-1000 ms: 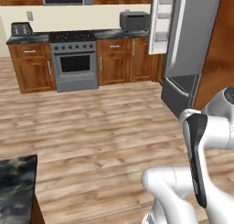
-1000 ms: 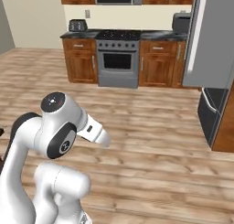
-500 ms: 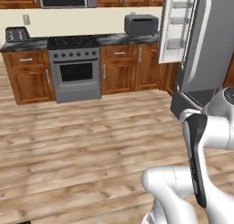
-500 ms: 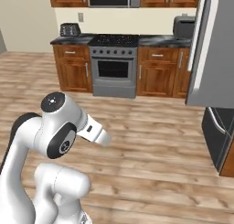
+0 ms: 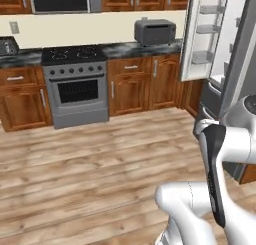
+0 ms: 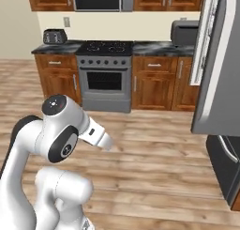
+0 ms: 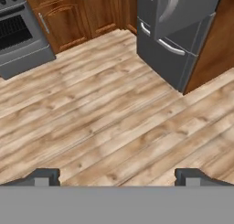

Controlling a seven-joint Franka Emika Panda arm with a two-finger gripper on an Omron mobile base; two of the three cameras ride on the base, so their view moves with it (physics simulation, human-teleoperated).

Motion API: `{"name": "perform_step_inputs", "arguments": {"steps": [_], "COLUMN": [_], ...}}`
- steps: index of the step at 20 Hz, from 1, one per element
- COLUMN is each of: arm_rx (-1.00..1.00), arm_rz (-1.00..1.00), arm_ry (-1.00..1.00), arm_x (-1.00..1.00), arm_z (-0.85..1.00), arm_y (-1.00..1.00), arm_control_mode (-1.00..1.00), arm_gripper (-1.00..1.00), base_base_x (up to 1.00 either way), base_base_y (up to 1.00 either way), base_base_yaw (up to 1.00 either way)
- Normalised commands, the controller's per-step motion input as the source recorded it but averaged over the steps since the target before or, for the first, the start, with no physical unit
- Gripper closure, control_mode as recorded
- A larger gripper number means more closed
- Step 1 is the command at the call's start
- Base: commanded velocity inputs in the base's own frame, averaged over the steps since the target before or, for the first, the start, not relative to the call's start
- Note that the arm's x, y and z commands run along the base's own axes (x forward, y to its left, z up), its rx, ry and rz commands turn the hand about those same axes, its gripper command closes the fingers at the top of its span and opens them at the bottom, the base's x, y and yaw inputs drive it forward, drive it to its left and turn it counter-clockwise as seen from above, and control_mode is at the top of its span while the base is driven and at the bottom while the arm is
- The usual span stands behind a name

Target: Gather the eggplant and carrot from the fridge and place them on a tray on the dining counter. Then gather the steak and chicken drumstick from the fridge and place them on the other tray.

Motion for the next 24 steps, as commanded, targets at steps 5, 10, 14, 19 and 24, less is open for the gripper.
{"name": "perform_step_inputs", "arguments": {"steps": [5, 10, 14, 19, 24], "arm_rx": [0.00, 0.00, 0.00, 0.00, 0.00], "arm_rz": [0.00, 0.00, 0.00, 0.00, 0.00], "arm_ry": [0.00, 0.00, 0.00, 0.00, 0.00], "arm_x": [0.00, 0.00, 0.00, 0.00, 0.00], "arm_z": [0.00, 0.00, 0.00, 0.00, 0.00], "arm_y": [0.00, 0.00, 0.00, 0.00, 0.00], "arm_control_mode": [1.00, 1.00, 1.00, 1.00, 1.00], "arm_gripper": [-1.00, -1.00, -1.00, -1.00, -1.00], "base_base_x": [1.00, 0.96, 0.86, 0.49, 0.22], "base_base_y": [0.30, 0.28, 0.22, 0.07, 0.03], "base_base_yaw": [-0.19, -0.23, -0.25, -0.38, -0.48]}}
